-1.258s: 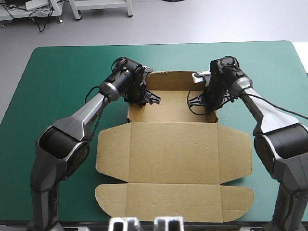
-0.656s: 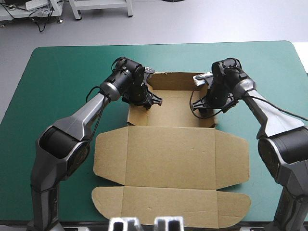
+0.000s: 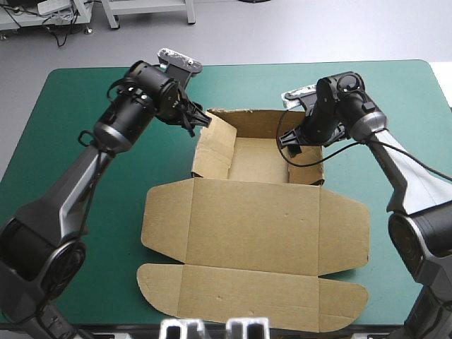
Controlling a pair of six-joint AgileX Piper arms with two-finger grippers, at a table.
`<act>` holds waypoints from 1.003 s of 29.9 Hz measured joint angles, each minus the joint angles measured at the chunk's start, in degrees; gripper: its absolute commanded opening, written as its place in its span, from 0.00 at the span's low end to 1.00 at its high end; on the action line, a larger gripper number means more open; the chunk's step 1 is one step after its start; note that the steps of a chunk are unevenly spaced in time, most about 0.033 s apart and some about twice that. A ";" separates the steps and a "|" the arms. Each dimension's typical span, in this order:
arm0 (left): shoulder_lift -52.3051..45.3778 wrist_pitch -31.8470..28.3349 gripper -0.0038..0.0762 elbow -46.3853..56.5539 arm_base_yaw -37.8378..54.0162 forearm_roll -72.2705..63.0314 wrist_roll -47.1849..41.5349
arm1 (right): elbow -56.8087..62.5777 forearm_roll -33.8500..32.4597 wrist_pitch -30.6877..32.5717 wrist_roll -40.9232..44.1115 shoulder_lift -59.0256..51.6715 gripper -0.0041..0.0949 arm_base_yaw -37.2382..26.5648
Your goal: Fold the box
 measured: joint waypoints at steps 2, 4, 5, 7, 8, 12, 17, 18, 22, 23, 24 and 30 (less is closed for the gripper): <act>-3.28 0.22 0.59 0.00 0.00 0.04 1.20 | -2.15 -0.27 0.07 -0.26 -1.31 0.83 0.00; -6.70 0.34 0.47 0.00 0.00 0.04 2.46 | -3.97 -0.33 0.12 -0.55 -2.83 0.83 0.00; -8.05 0.34 0.40 -0.01 0.00 0.11 2.95 | -4.63 -0.39 0.12 -0.62 -3.40 0.83 0.00; -11.24 0.34 0.18 -0.01 0.00 0.11 5.15 | -5.32 -1.06 0.25 -0.82 -4.78 0.83 0.00; -12.46 0.34 0.09 -0.01 0.00 0.18 6.34 | -5.40 -1.48 0.26 -0.90 -5.30 0.83 0.00; -18.01 0.34 0.05 1.73 0.00 0.29 8.72 | -5.58 -2.92 0.26 -0.90 -5.91 0.83 0.00; -24.56 0.34 0.05 7.72 0.00 0.92 9.30 | -5.58 -3.07 0.30 -0.85 -5.52 0.83 -0.27; -25.83 0.34 0.05 9.41 0.00 1.11 9.36 | -5.58 -2.67 0.30 -0.79 -5.24 0.83 -0.64; -30.40 0.34 0.05 17.59 0.00 2.61 9.47 | -5.58 0.28 0.30 -0.54 -3.37 0.83 -3.45; -31.24 0.34 0.05 19.41 0.00 3.01 9.47 | -5.58 1.20 0.30 -0.49 -2.92 0.83 -4.28; -32.25 0.34 0.05 21.66 0.00 3.12 9.32 | -5.51 2.38 0.30 -0.49 -2.31 0.83 -5.34; -35.98 0.34 0.05 31.42 0.00 3.05 7.33 | -2.44 6.66 0.19 -0.47 0.84 0.73 -8.26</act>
